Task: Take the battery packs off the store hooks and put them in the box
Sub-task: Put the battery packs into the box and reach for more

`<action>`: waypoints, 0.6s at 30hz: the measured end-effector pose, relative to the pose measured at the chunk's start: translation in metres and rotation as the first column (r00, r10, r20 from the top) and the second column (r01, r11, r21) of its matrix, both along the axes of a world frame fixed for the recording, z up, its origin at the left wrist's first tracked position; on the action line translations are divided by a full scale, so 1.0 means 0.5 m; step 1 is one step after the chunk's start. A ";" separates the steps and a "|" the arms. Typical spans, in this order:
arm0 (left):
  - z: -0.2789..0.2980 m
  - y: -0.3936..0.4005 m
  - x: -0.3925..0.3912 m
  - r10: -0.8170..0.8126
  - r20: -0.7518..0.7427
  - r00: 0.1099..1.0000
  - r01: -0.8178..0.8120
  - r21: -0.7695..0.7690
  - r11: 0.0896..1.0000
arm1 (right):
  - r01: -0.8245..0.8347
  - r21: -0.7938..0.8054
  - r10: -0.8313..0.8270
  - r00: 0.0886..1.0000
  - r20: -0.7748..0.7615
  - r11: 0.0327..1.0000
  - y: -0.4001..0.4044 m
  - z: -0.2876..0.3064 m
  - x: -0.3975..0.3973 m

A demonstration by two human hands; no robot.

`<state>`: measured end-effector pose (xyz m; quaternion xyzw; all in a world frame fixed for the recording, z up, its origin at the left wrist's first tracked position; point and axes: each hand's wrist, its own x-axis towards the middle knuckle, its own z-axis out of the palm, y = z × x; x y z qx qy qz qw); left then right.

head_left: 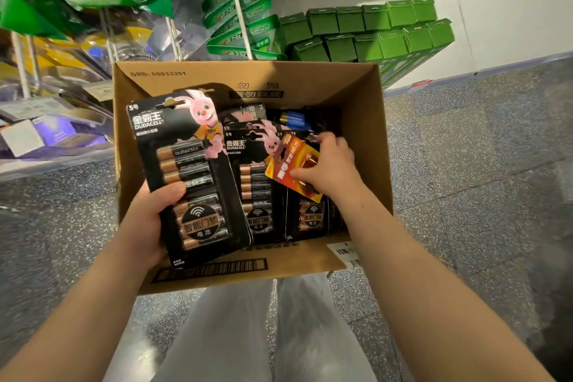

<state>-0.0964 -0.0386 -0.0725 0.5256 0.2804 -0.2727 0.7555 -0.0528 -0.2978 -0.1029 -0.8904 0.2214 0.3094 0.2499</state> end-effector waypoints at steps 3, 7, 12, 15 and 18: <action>-0.008 -0.009 -0.002 -0.002 -0.018 1.000 0.002 0.001 1.000 | 0.031 -0.036 -0.034 0.997 -0.064 0.999 -0.004 -0.020 -0.028; -0.009 -0.031 -0.007 -0.023 -0.050 0.998 0.023 -0.004 1.000 | -0.022 -0.130 0.020 1.000 -0.012 0.991 -0.004 -0.015 -0.045; 0.010 -0.039 -0.011 -0.062 -0.108 0.992 0.045 -0.154 0.987 | 0.019 0.043 -0.021 0.998 0.054 0.999 0.004 0.023 -0.069; 0.047 -0.050 -0.023 0.008 -0.111 0.994 -0.035 -0.238 0.971 | 0.161 0.287 -0.212 0.965 0.157 0.944 -0.001 0.089 -0.081; 0.102 -0.065 -0.038 0.065 -0.111 0.992 -0.090 -0.237 0.967 | 0.161 0.426 -0.276 0.935 0.224 0.890 -0.006 0.180 -0.090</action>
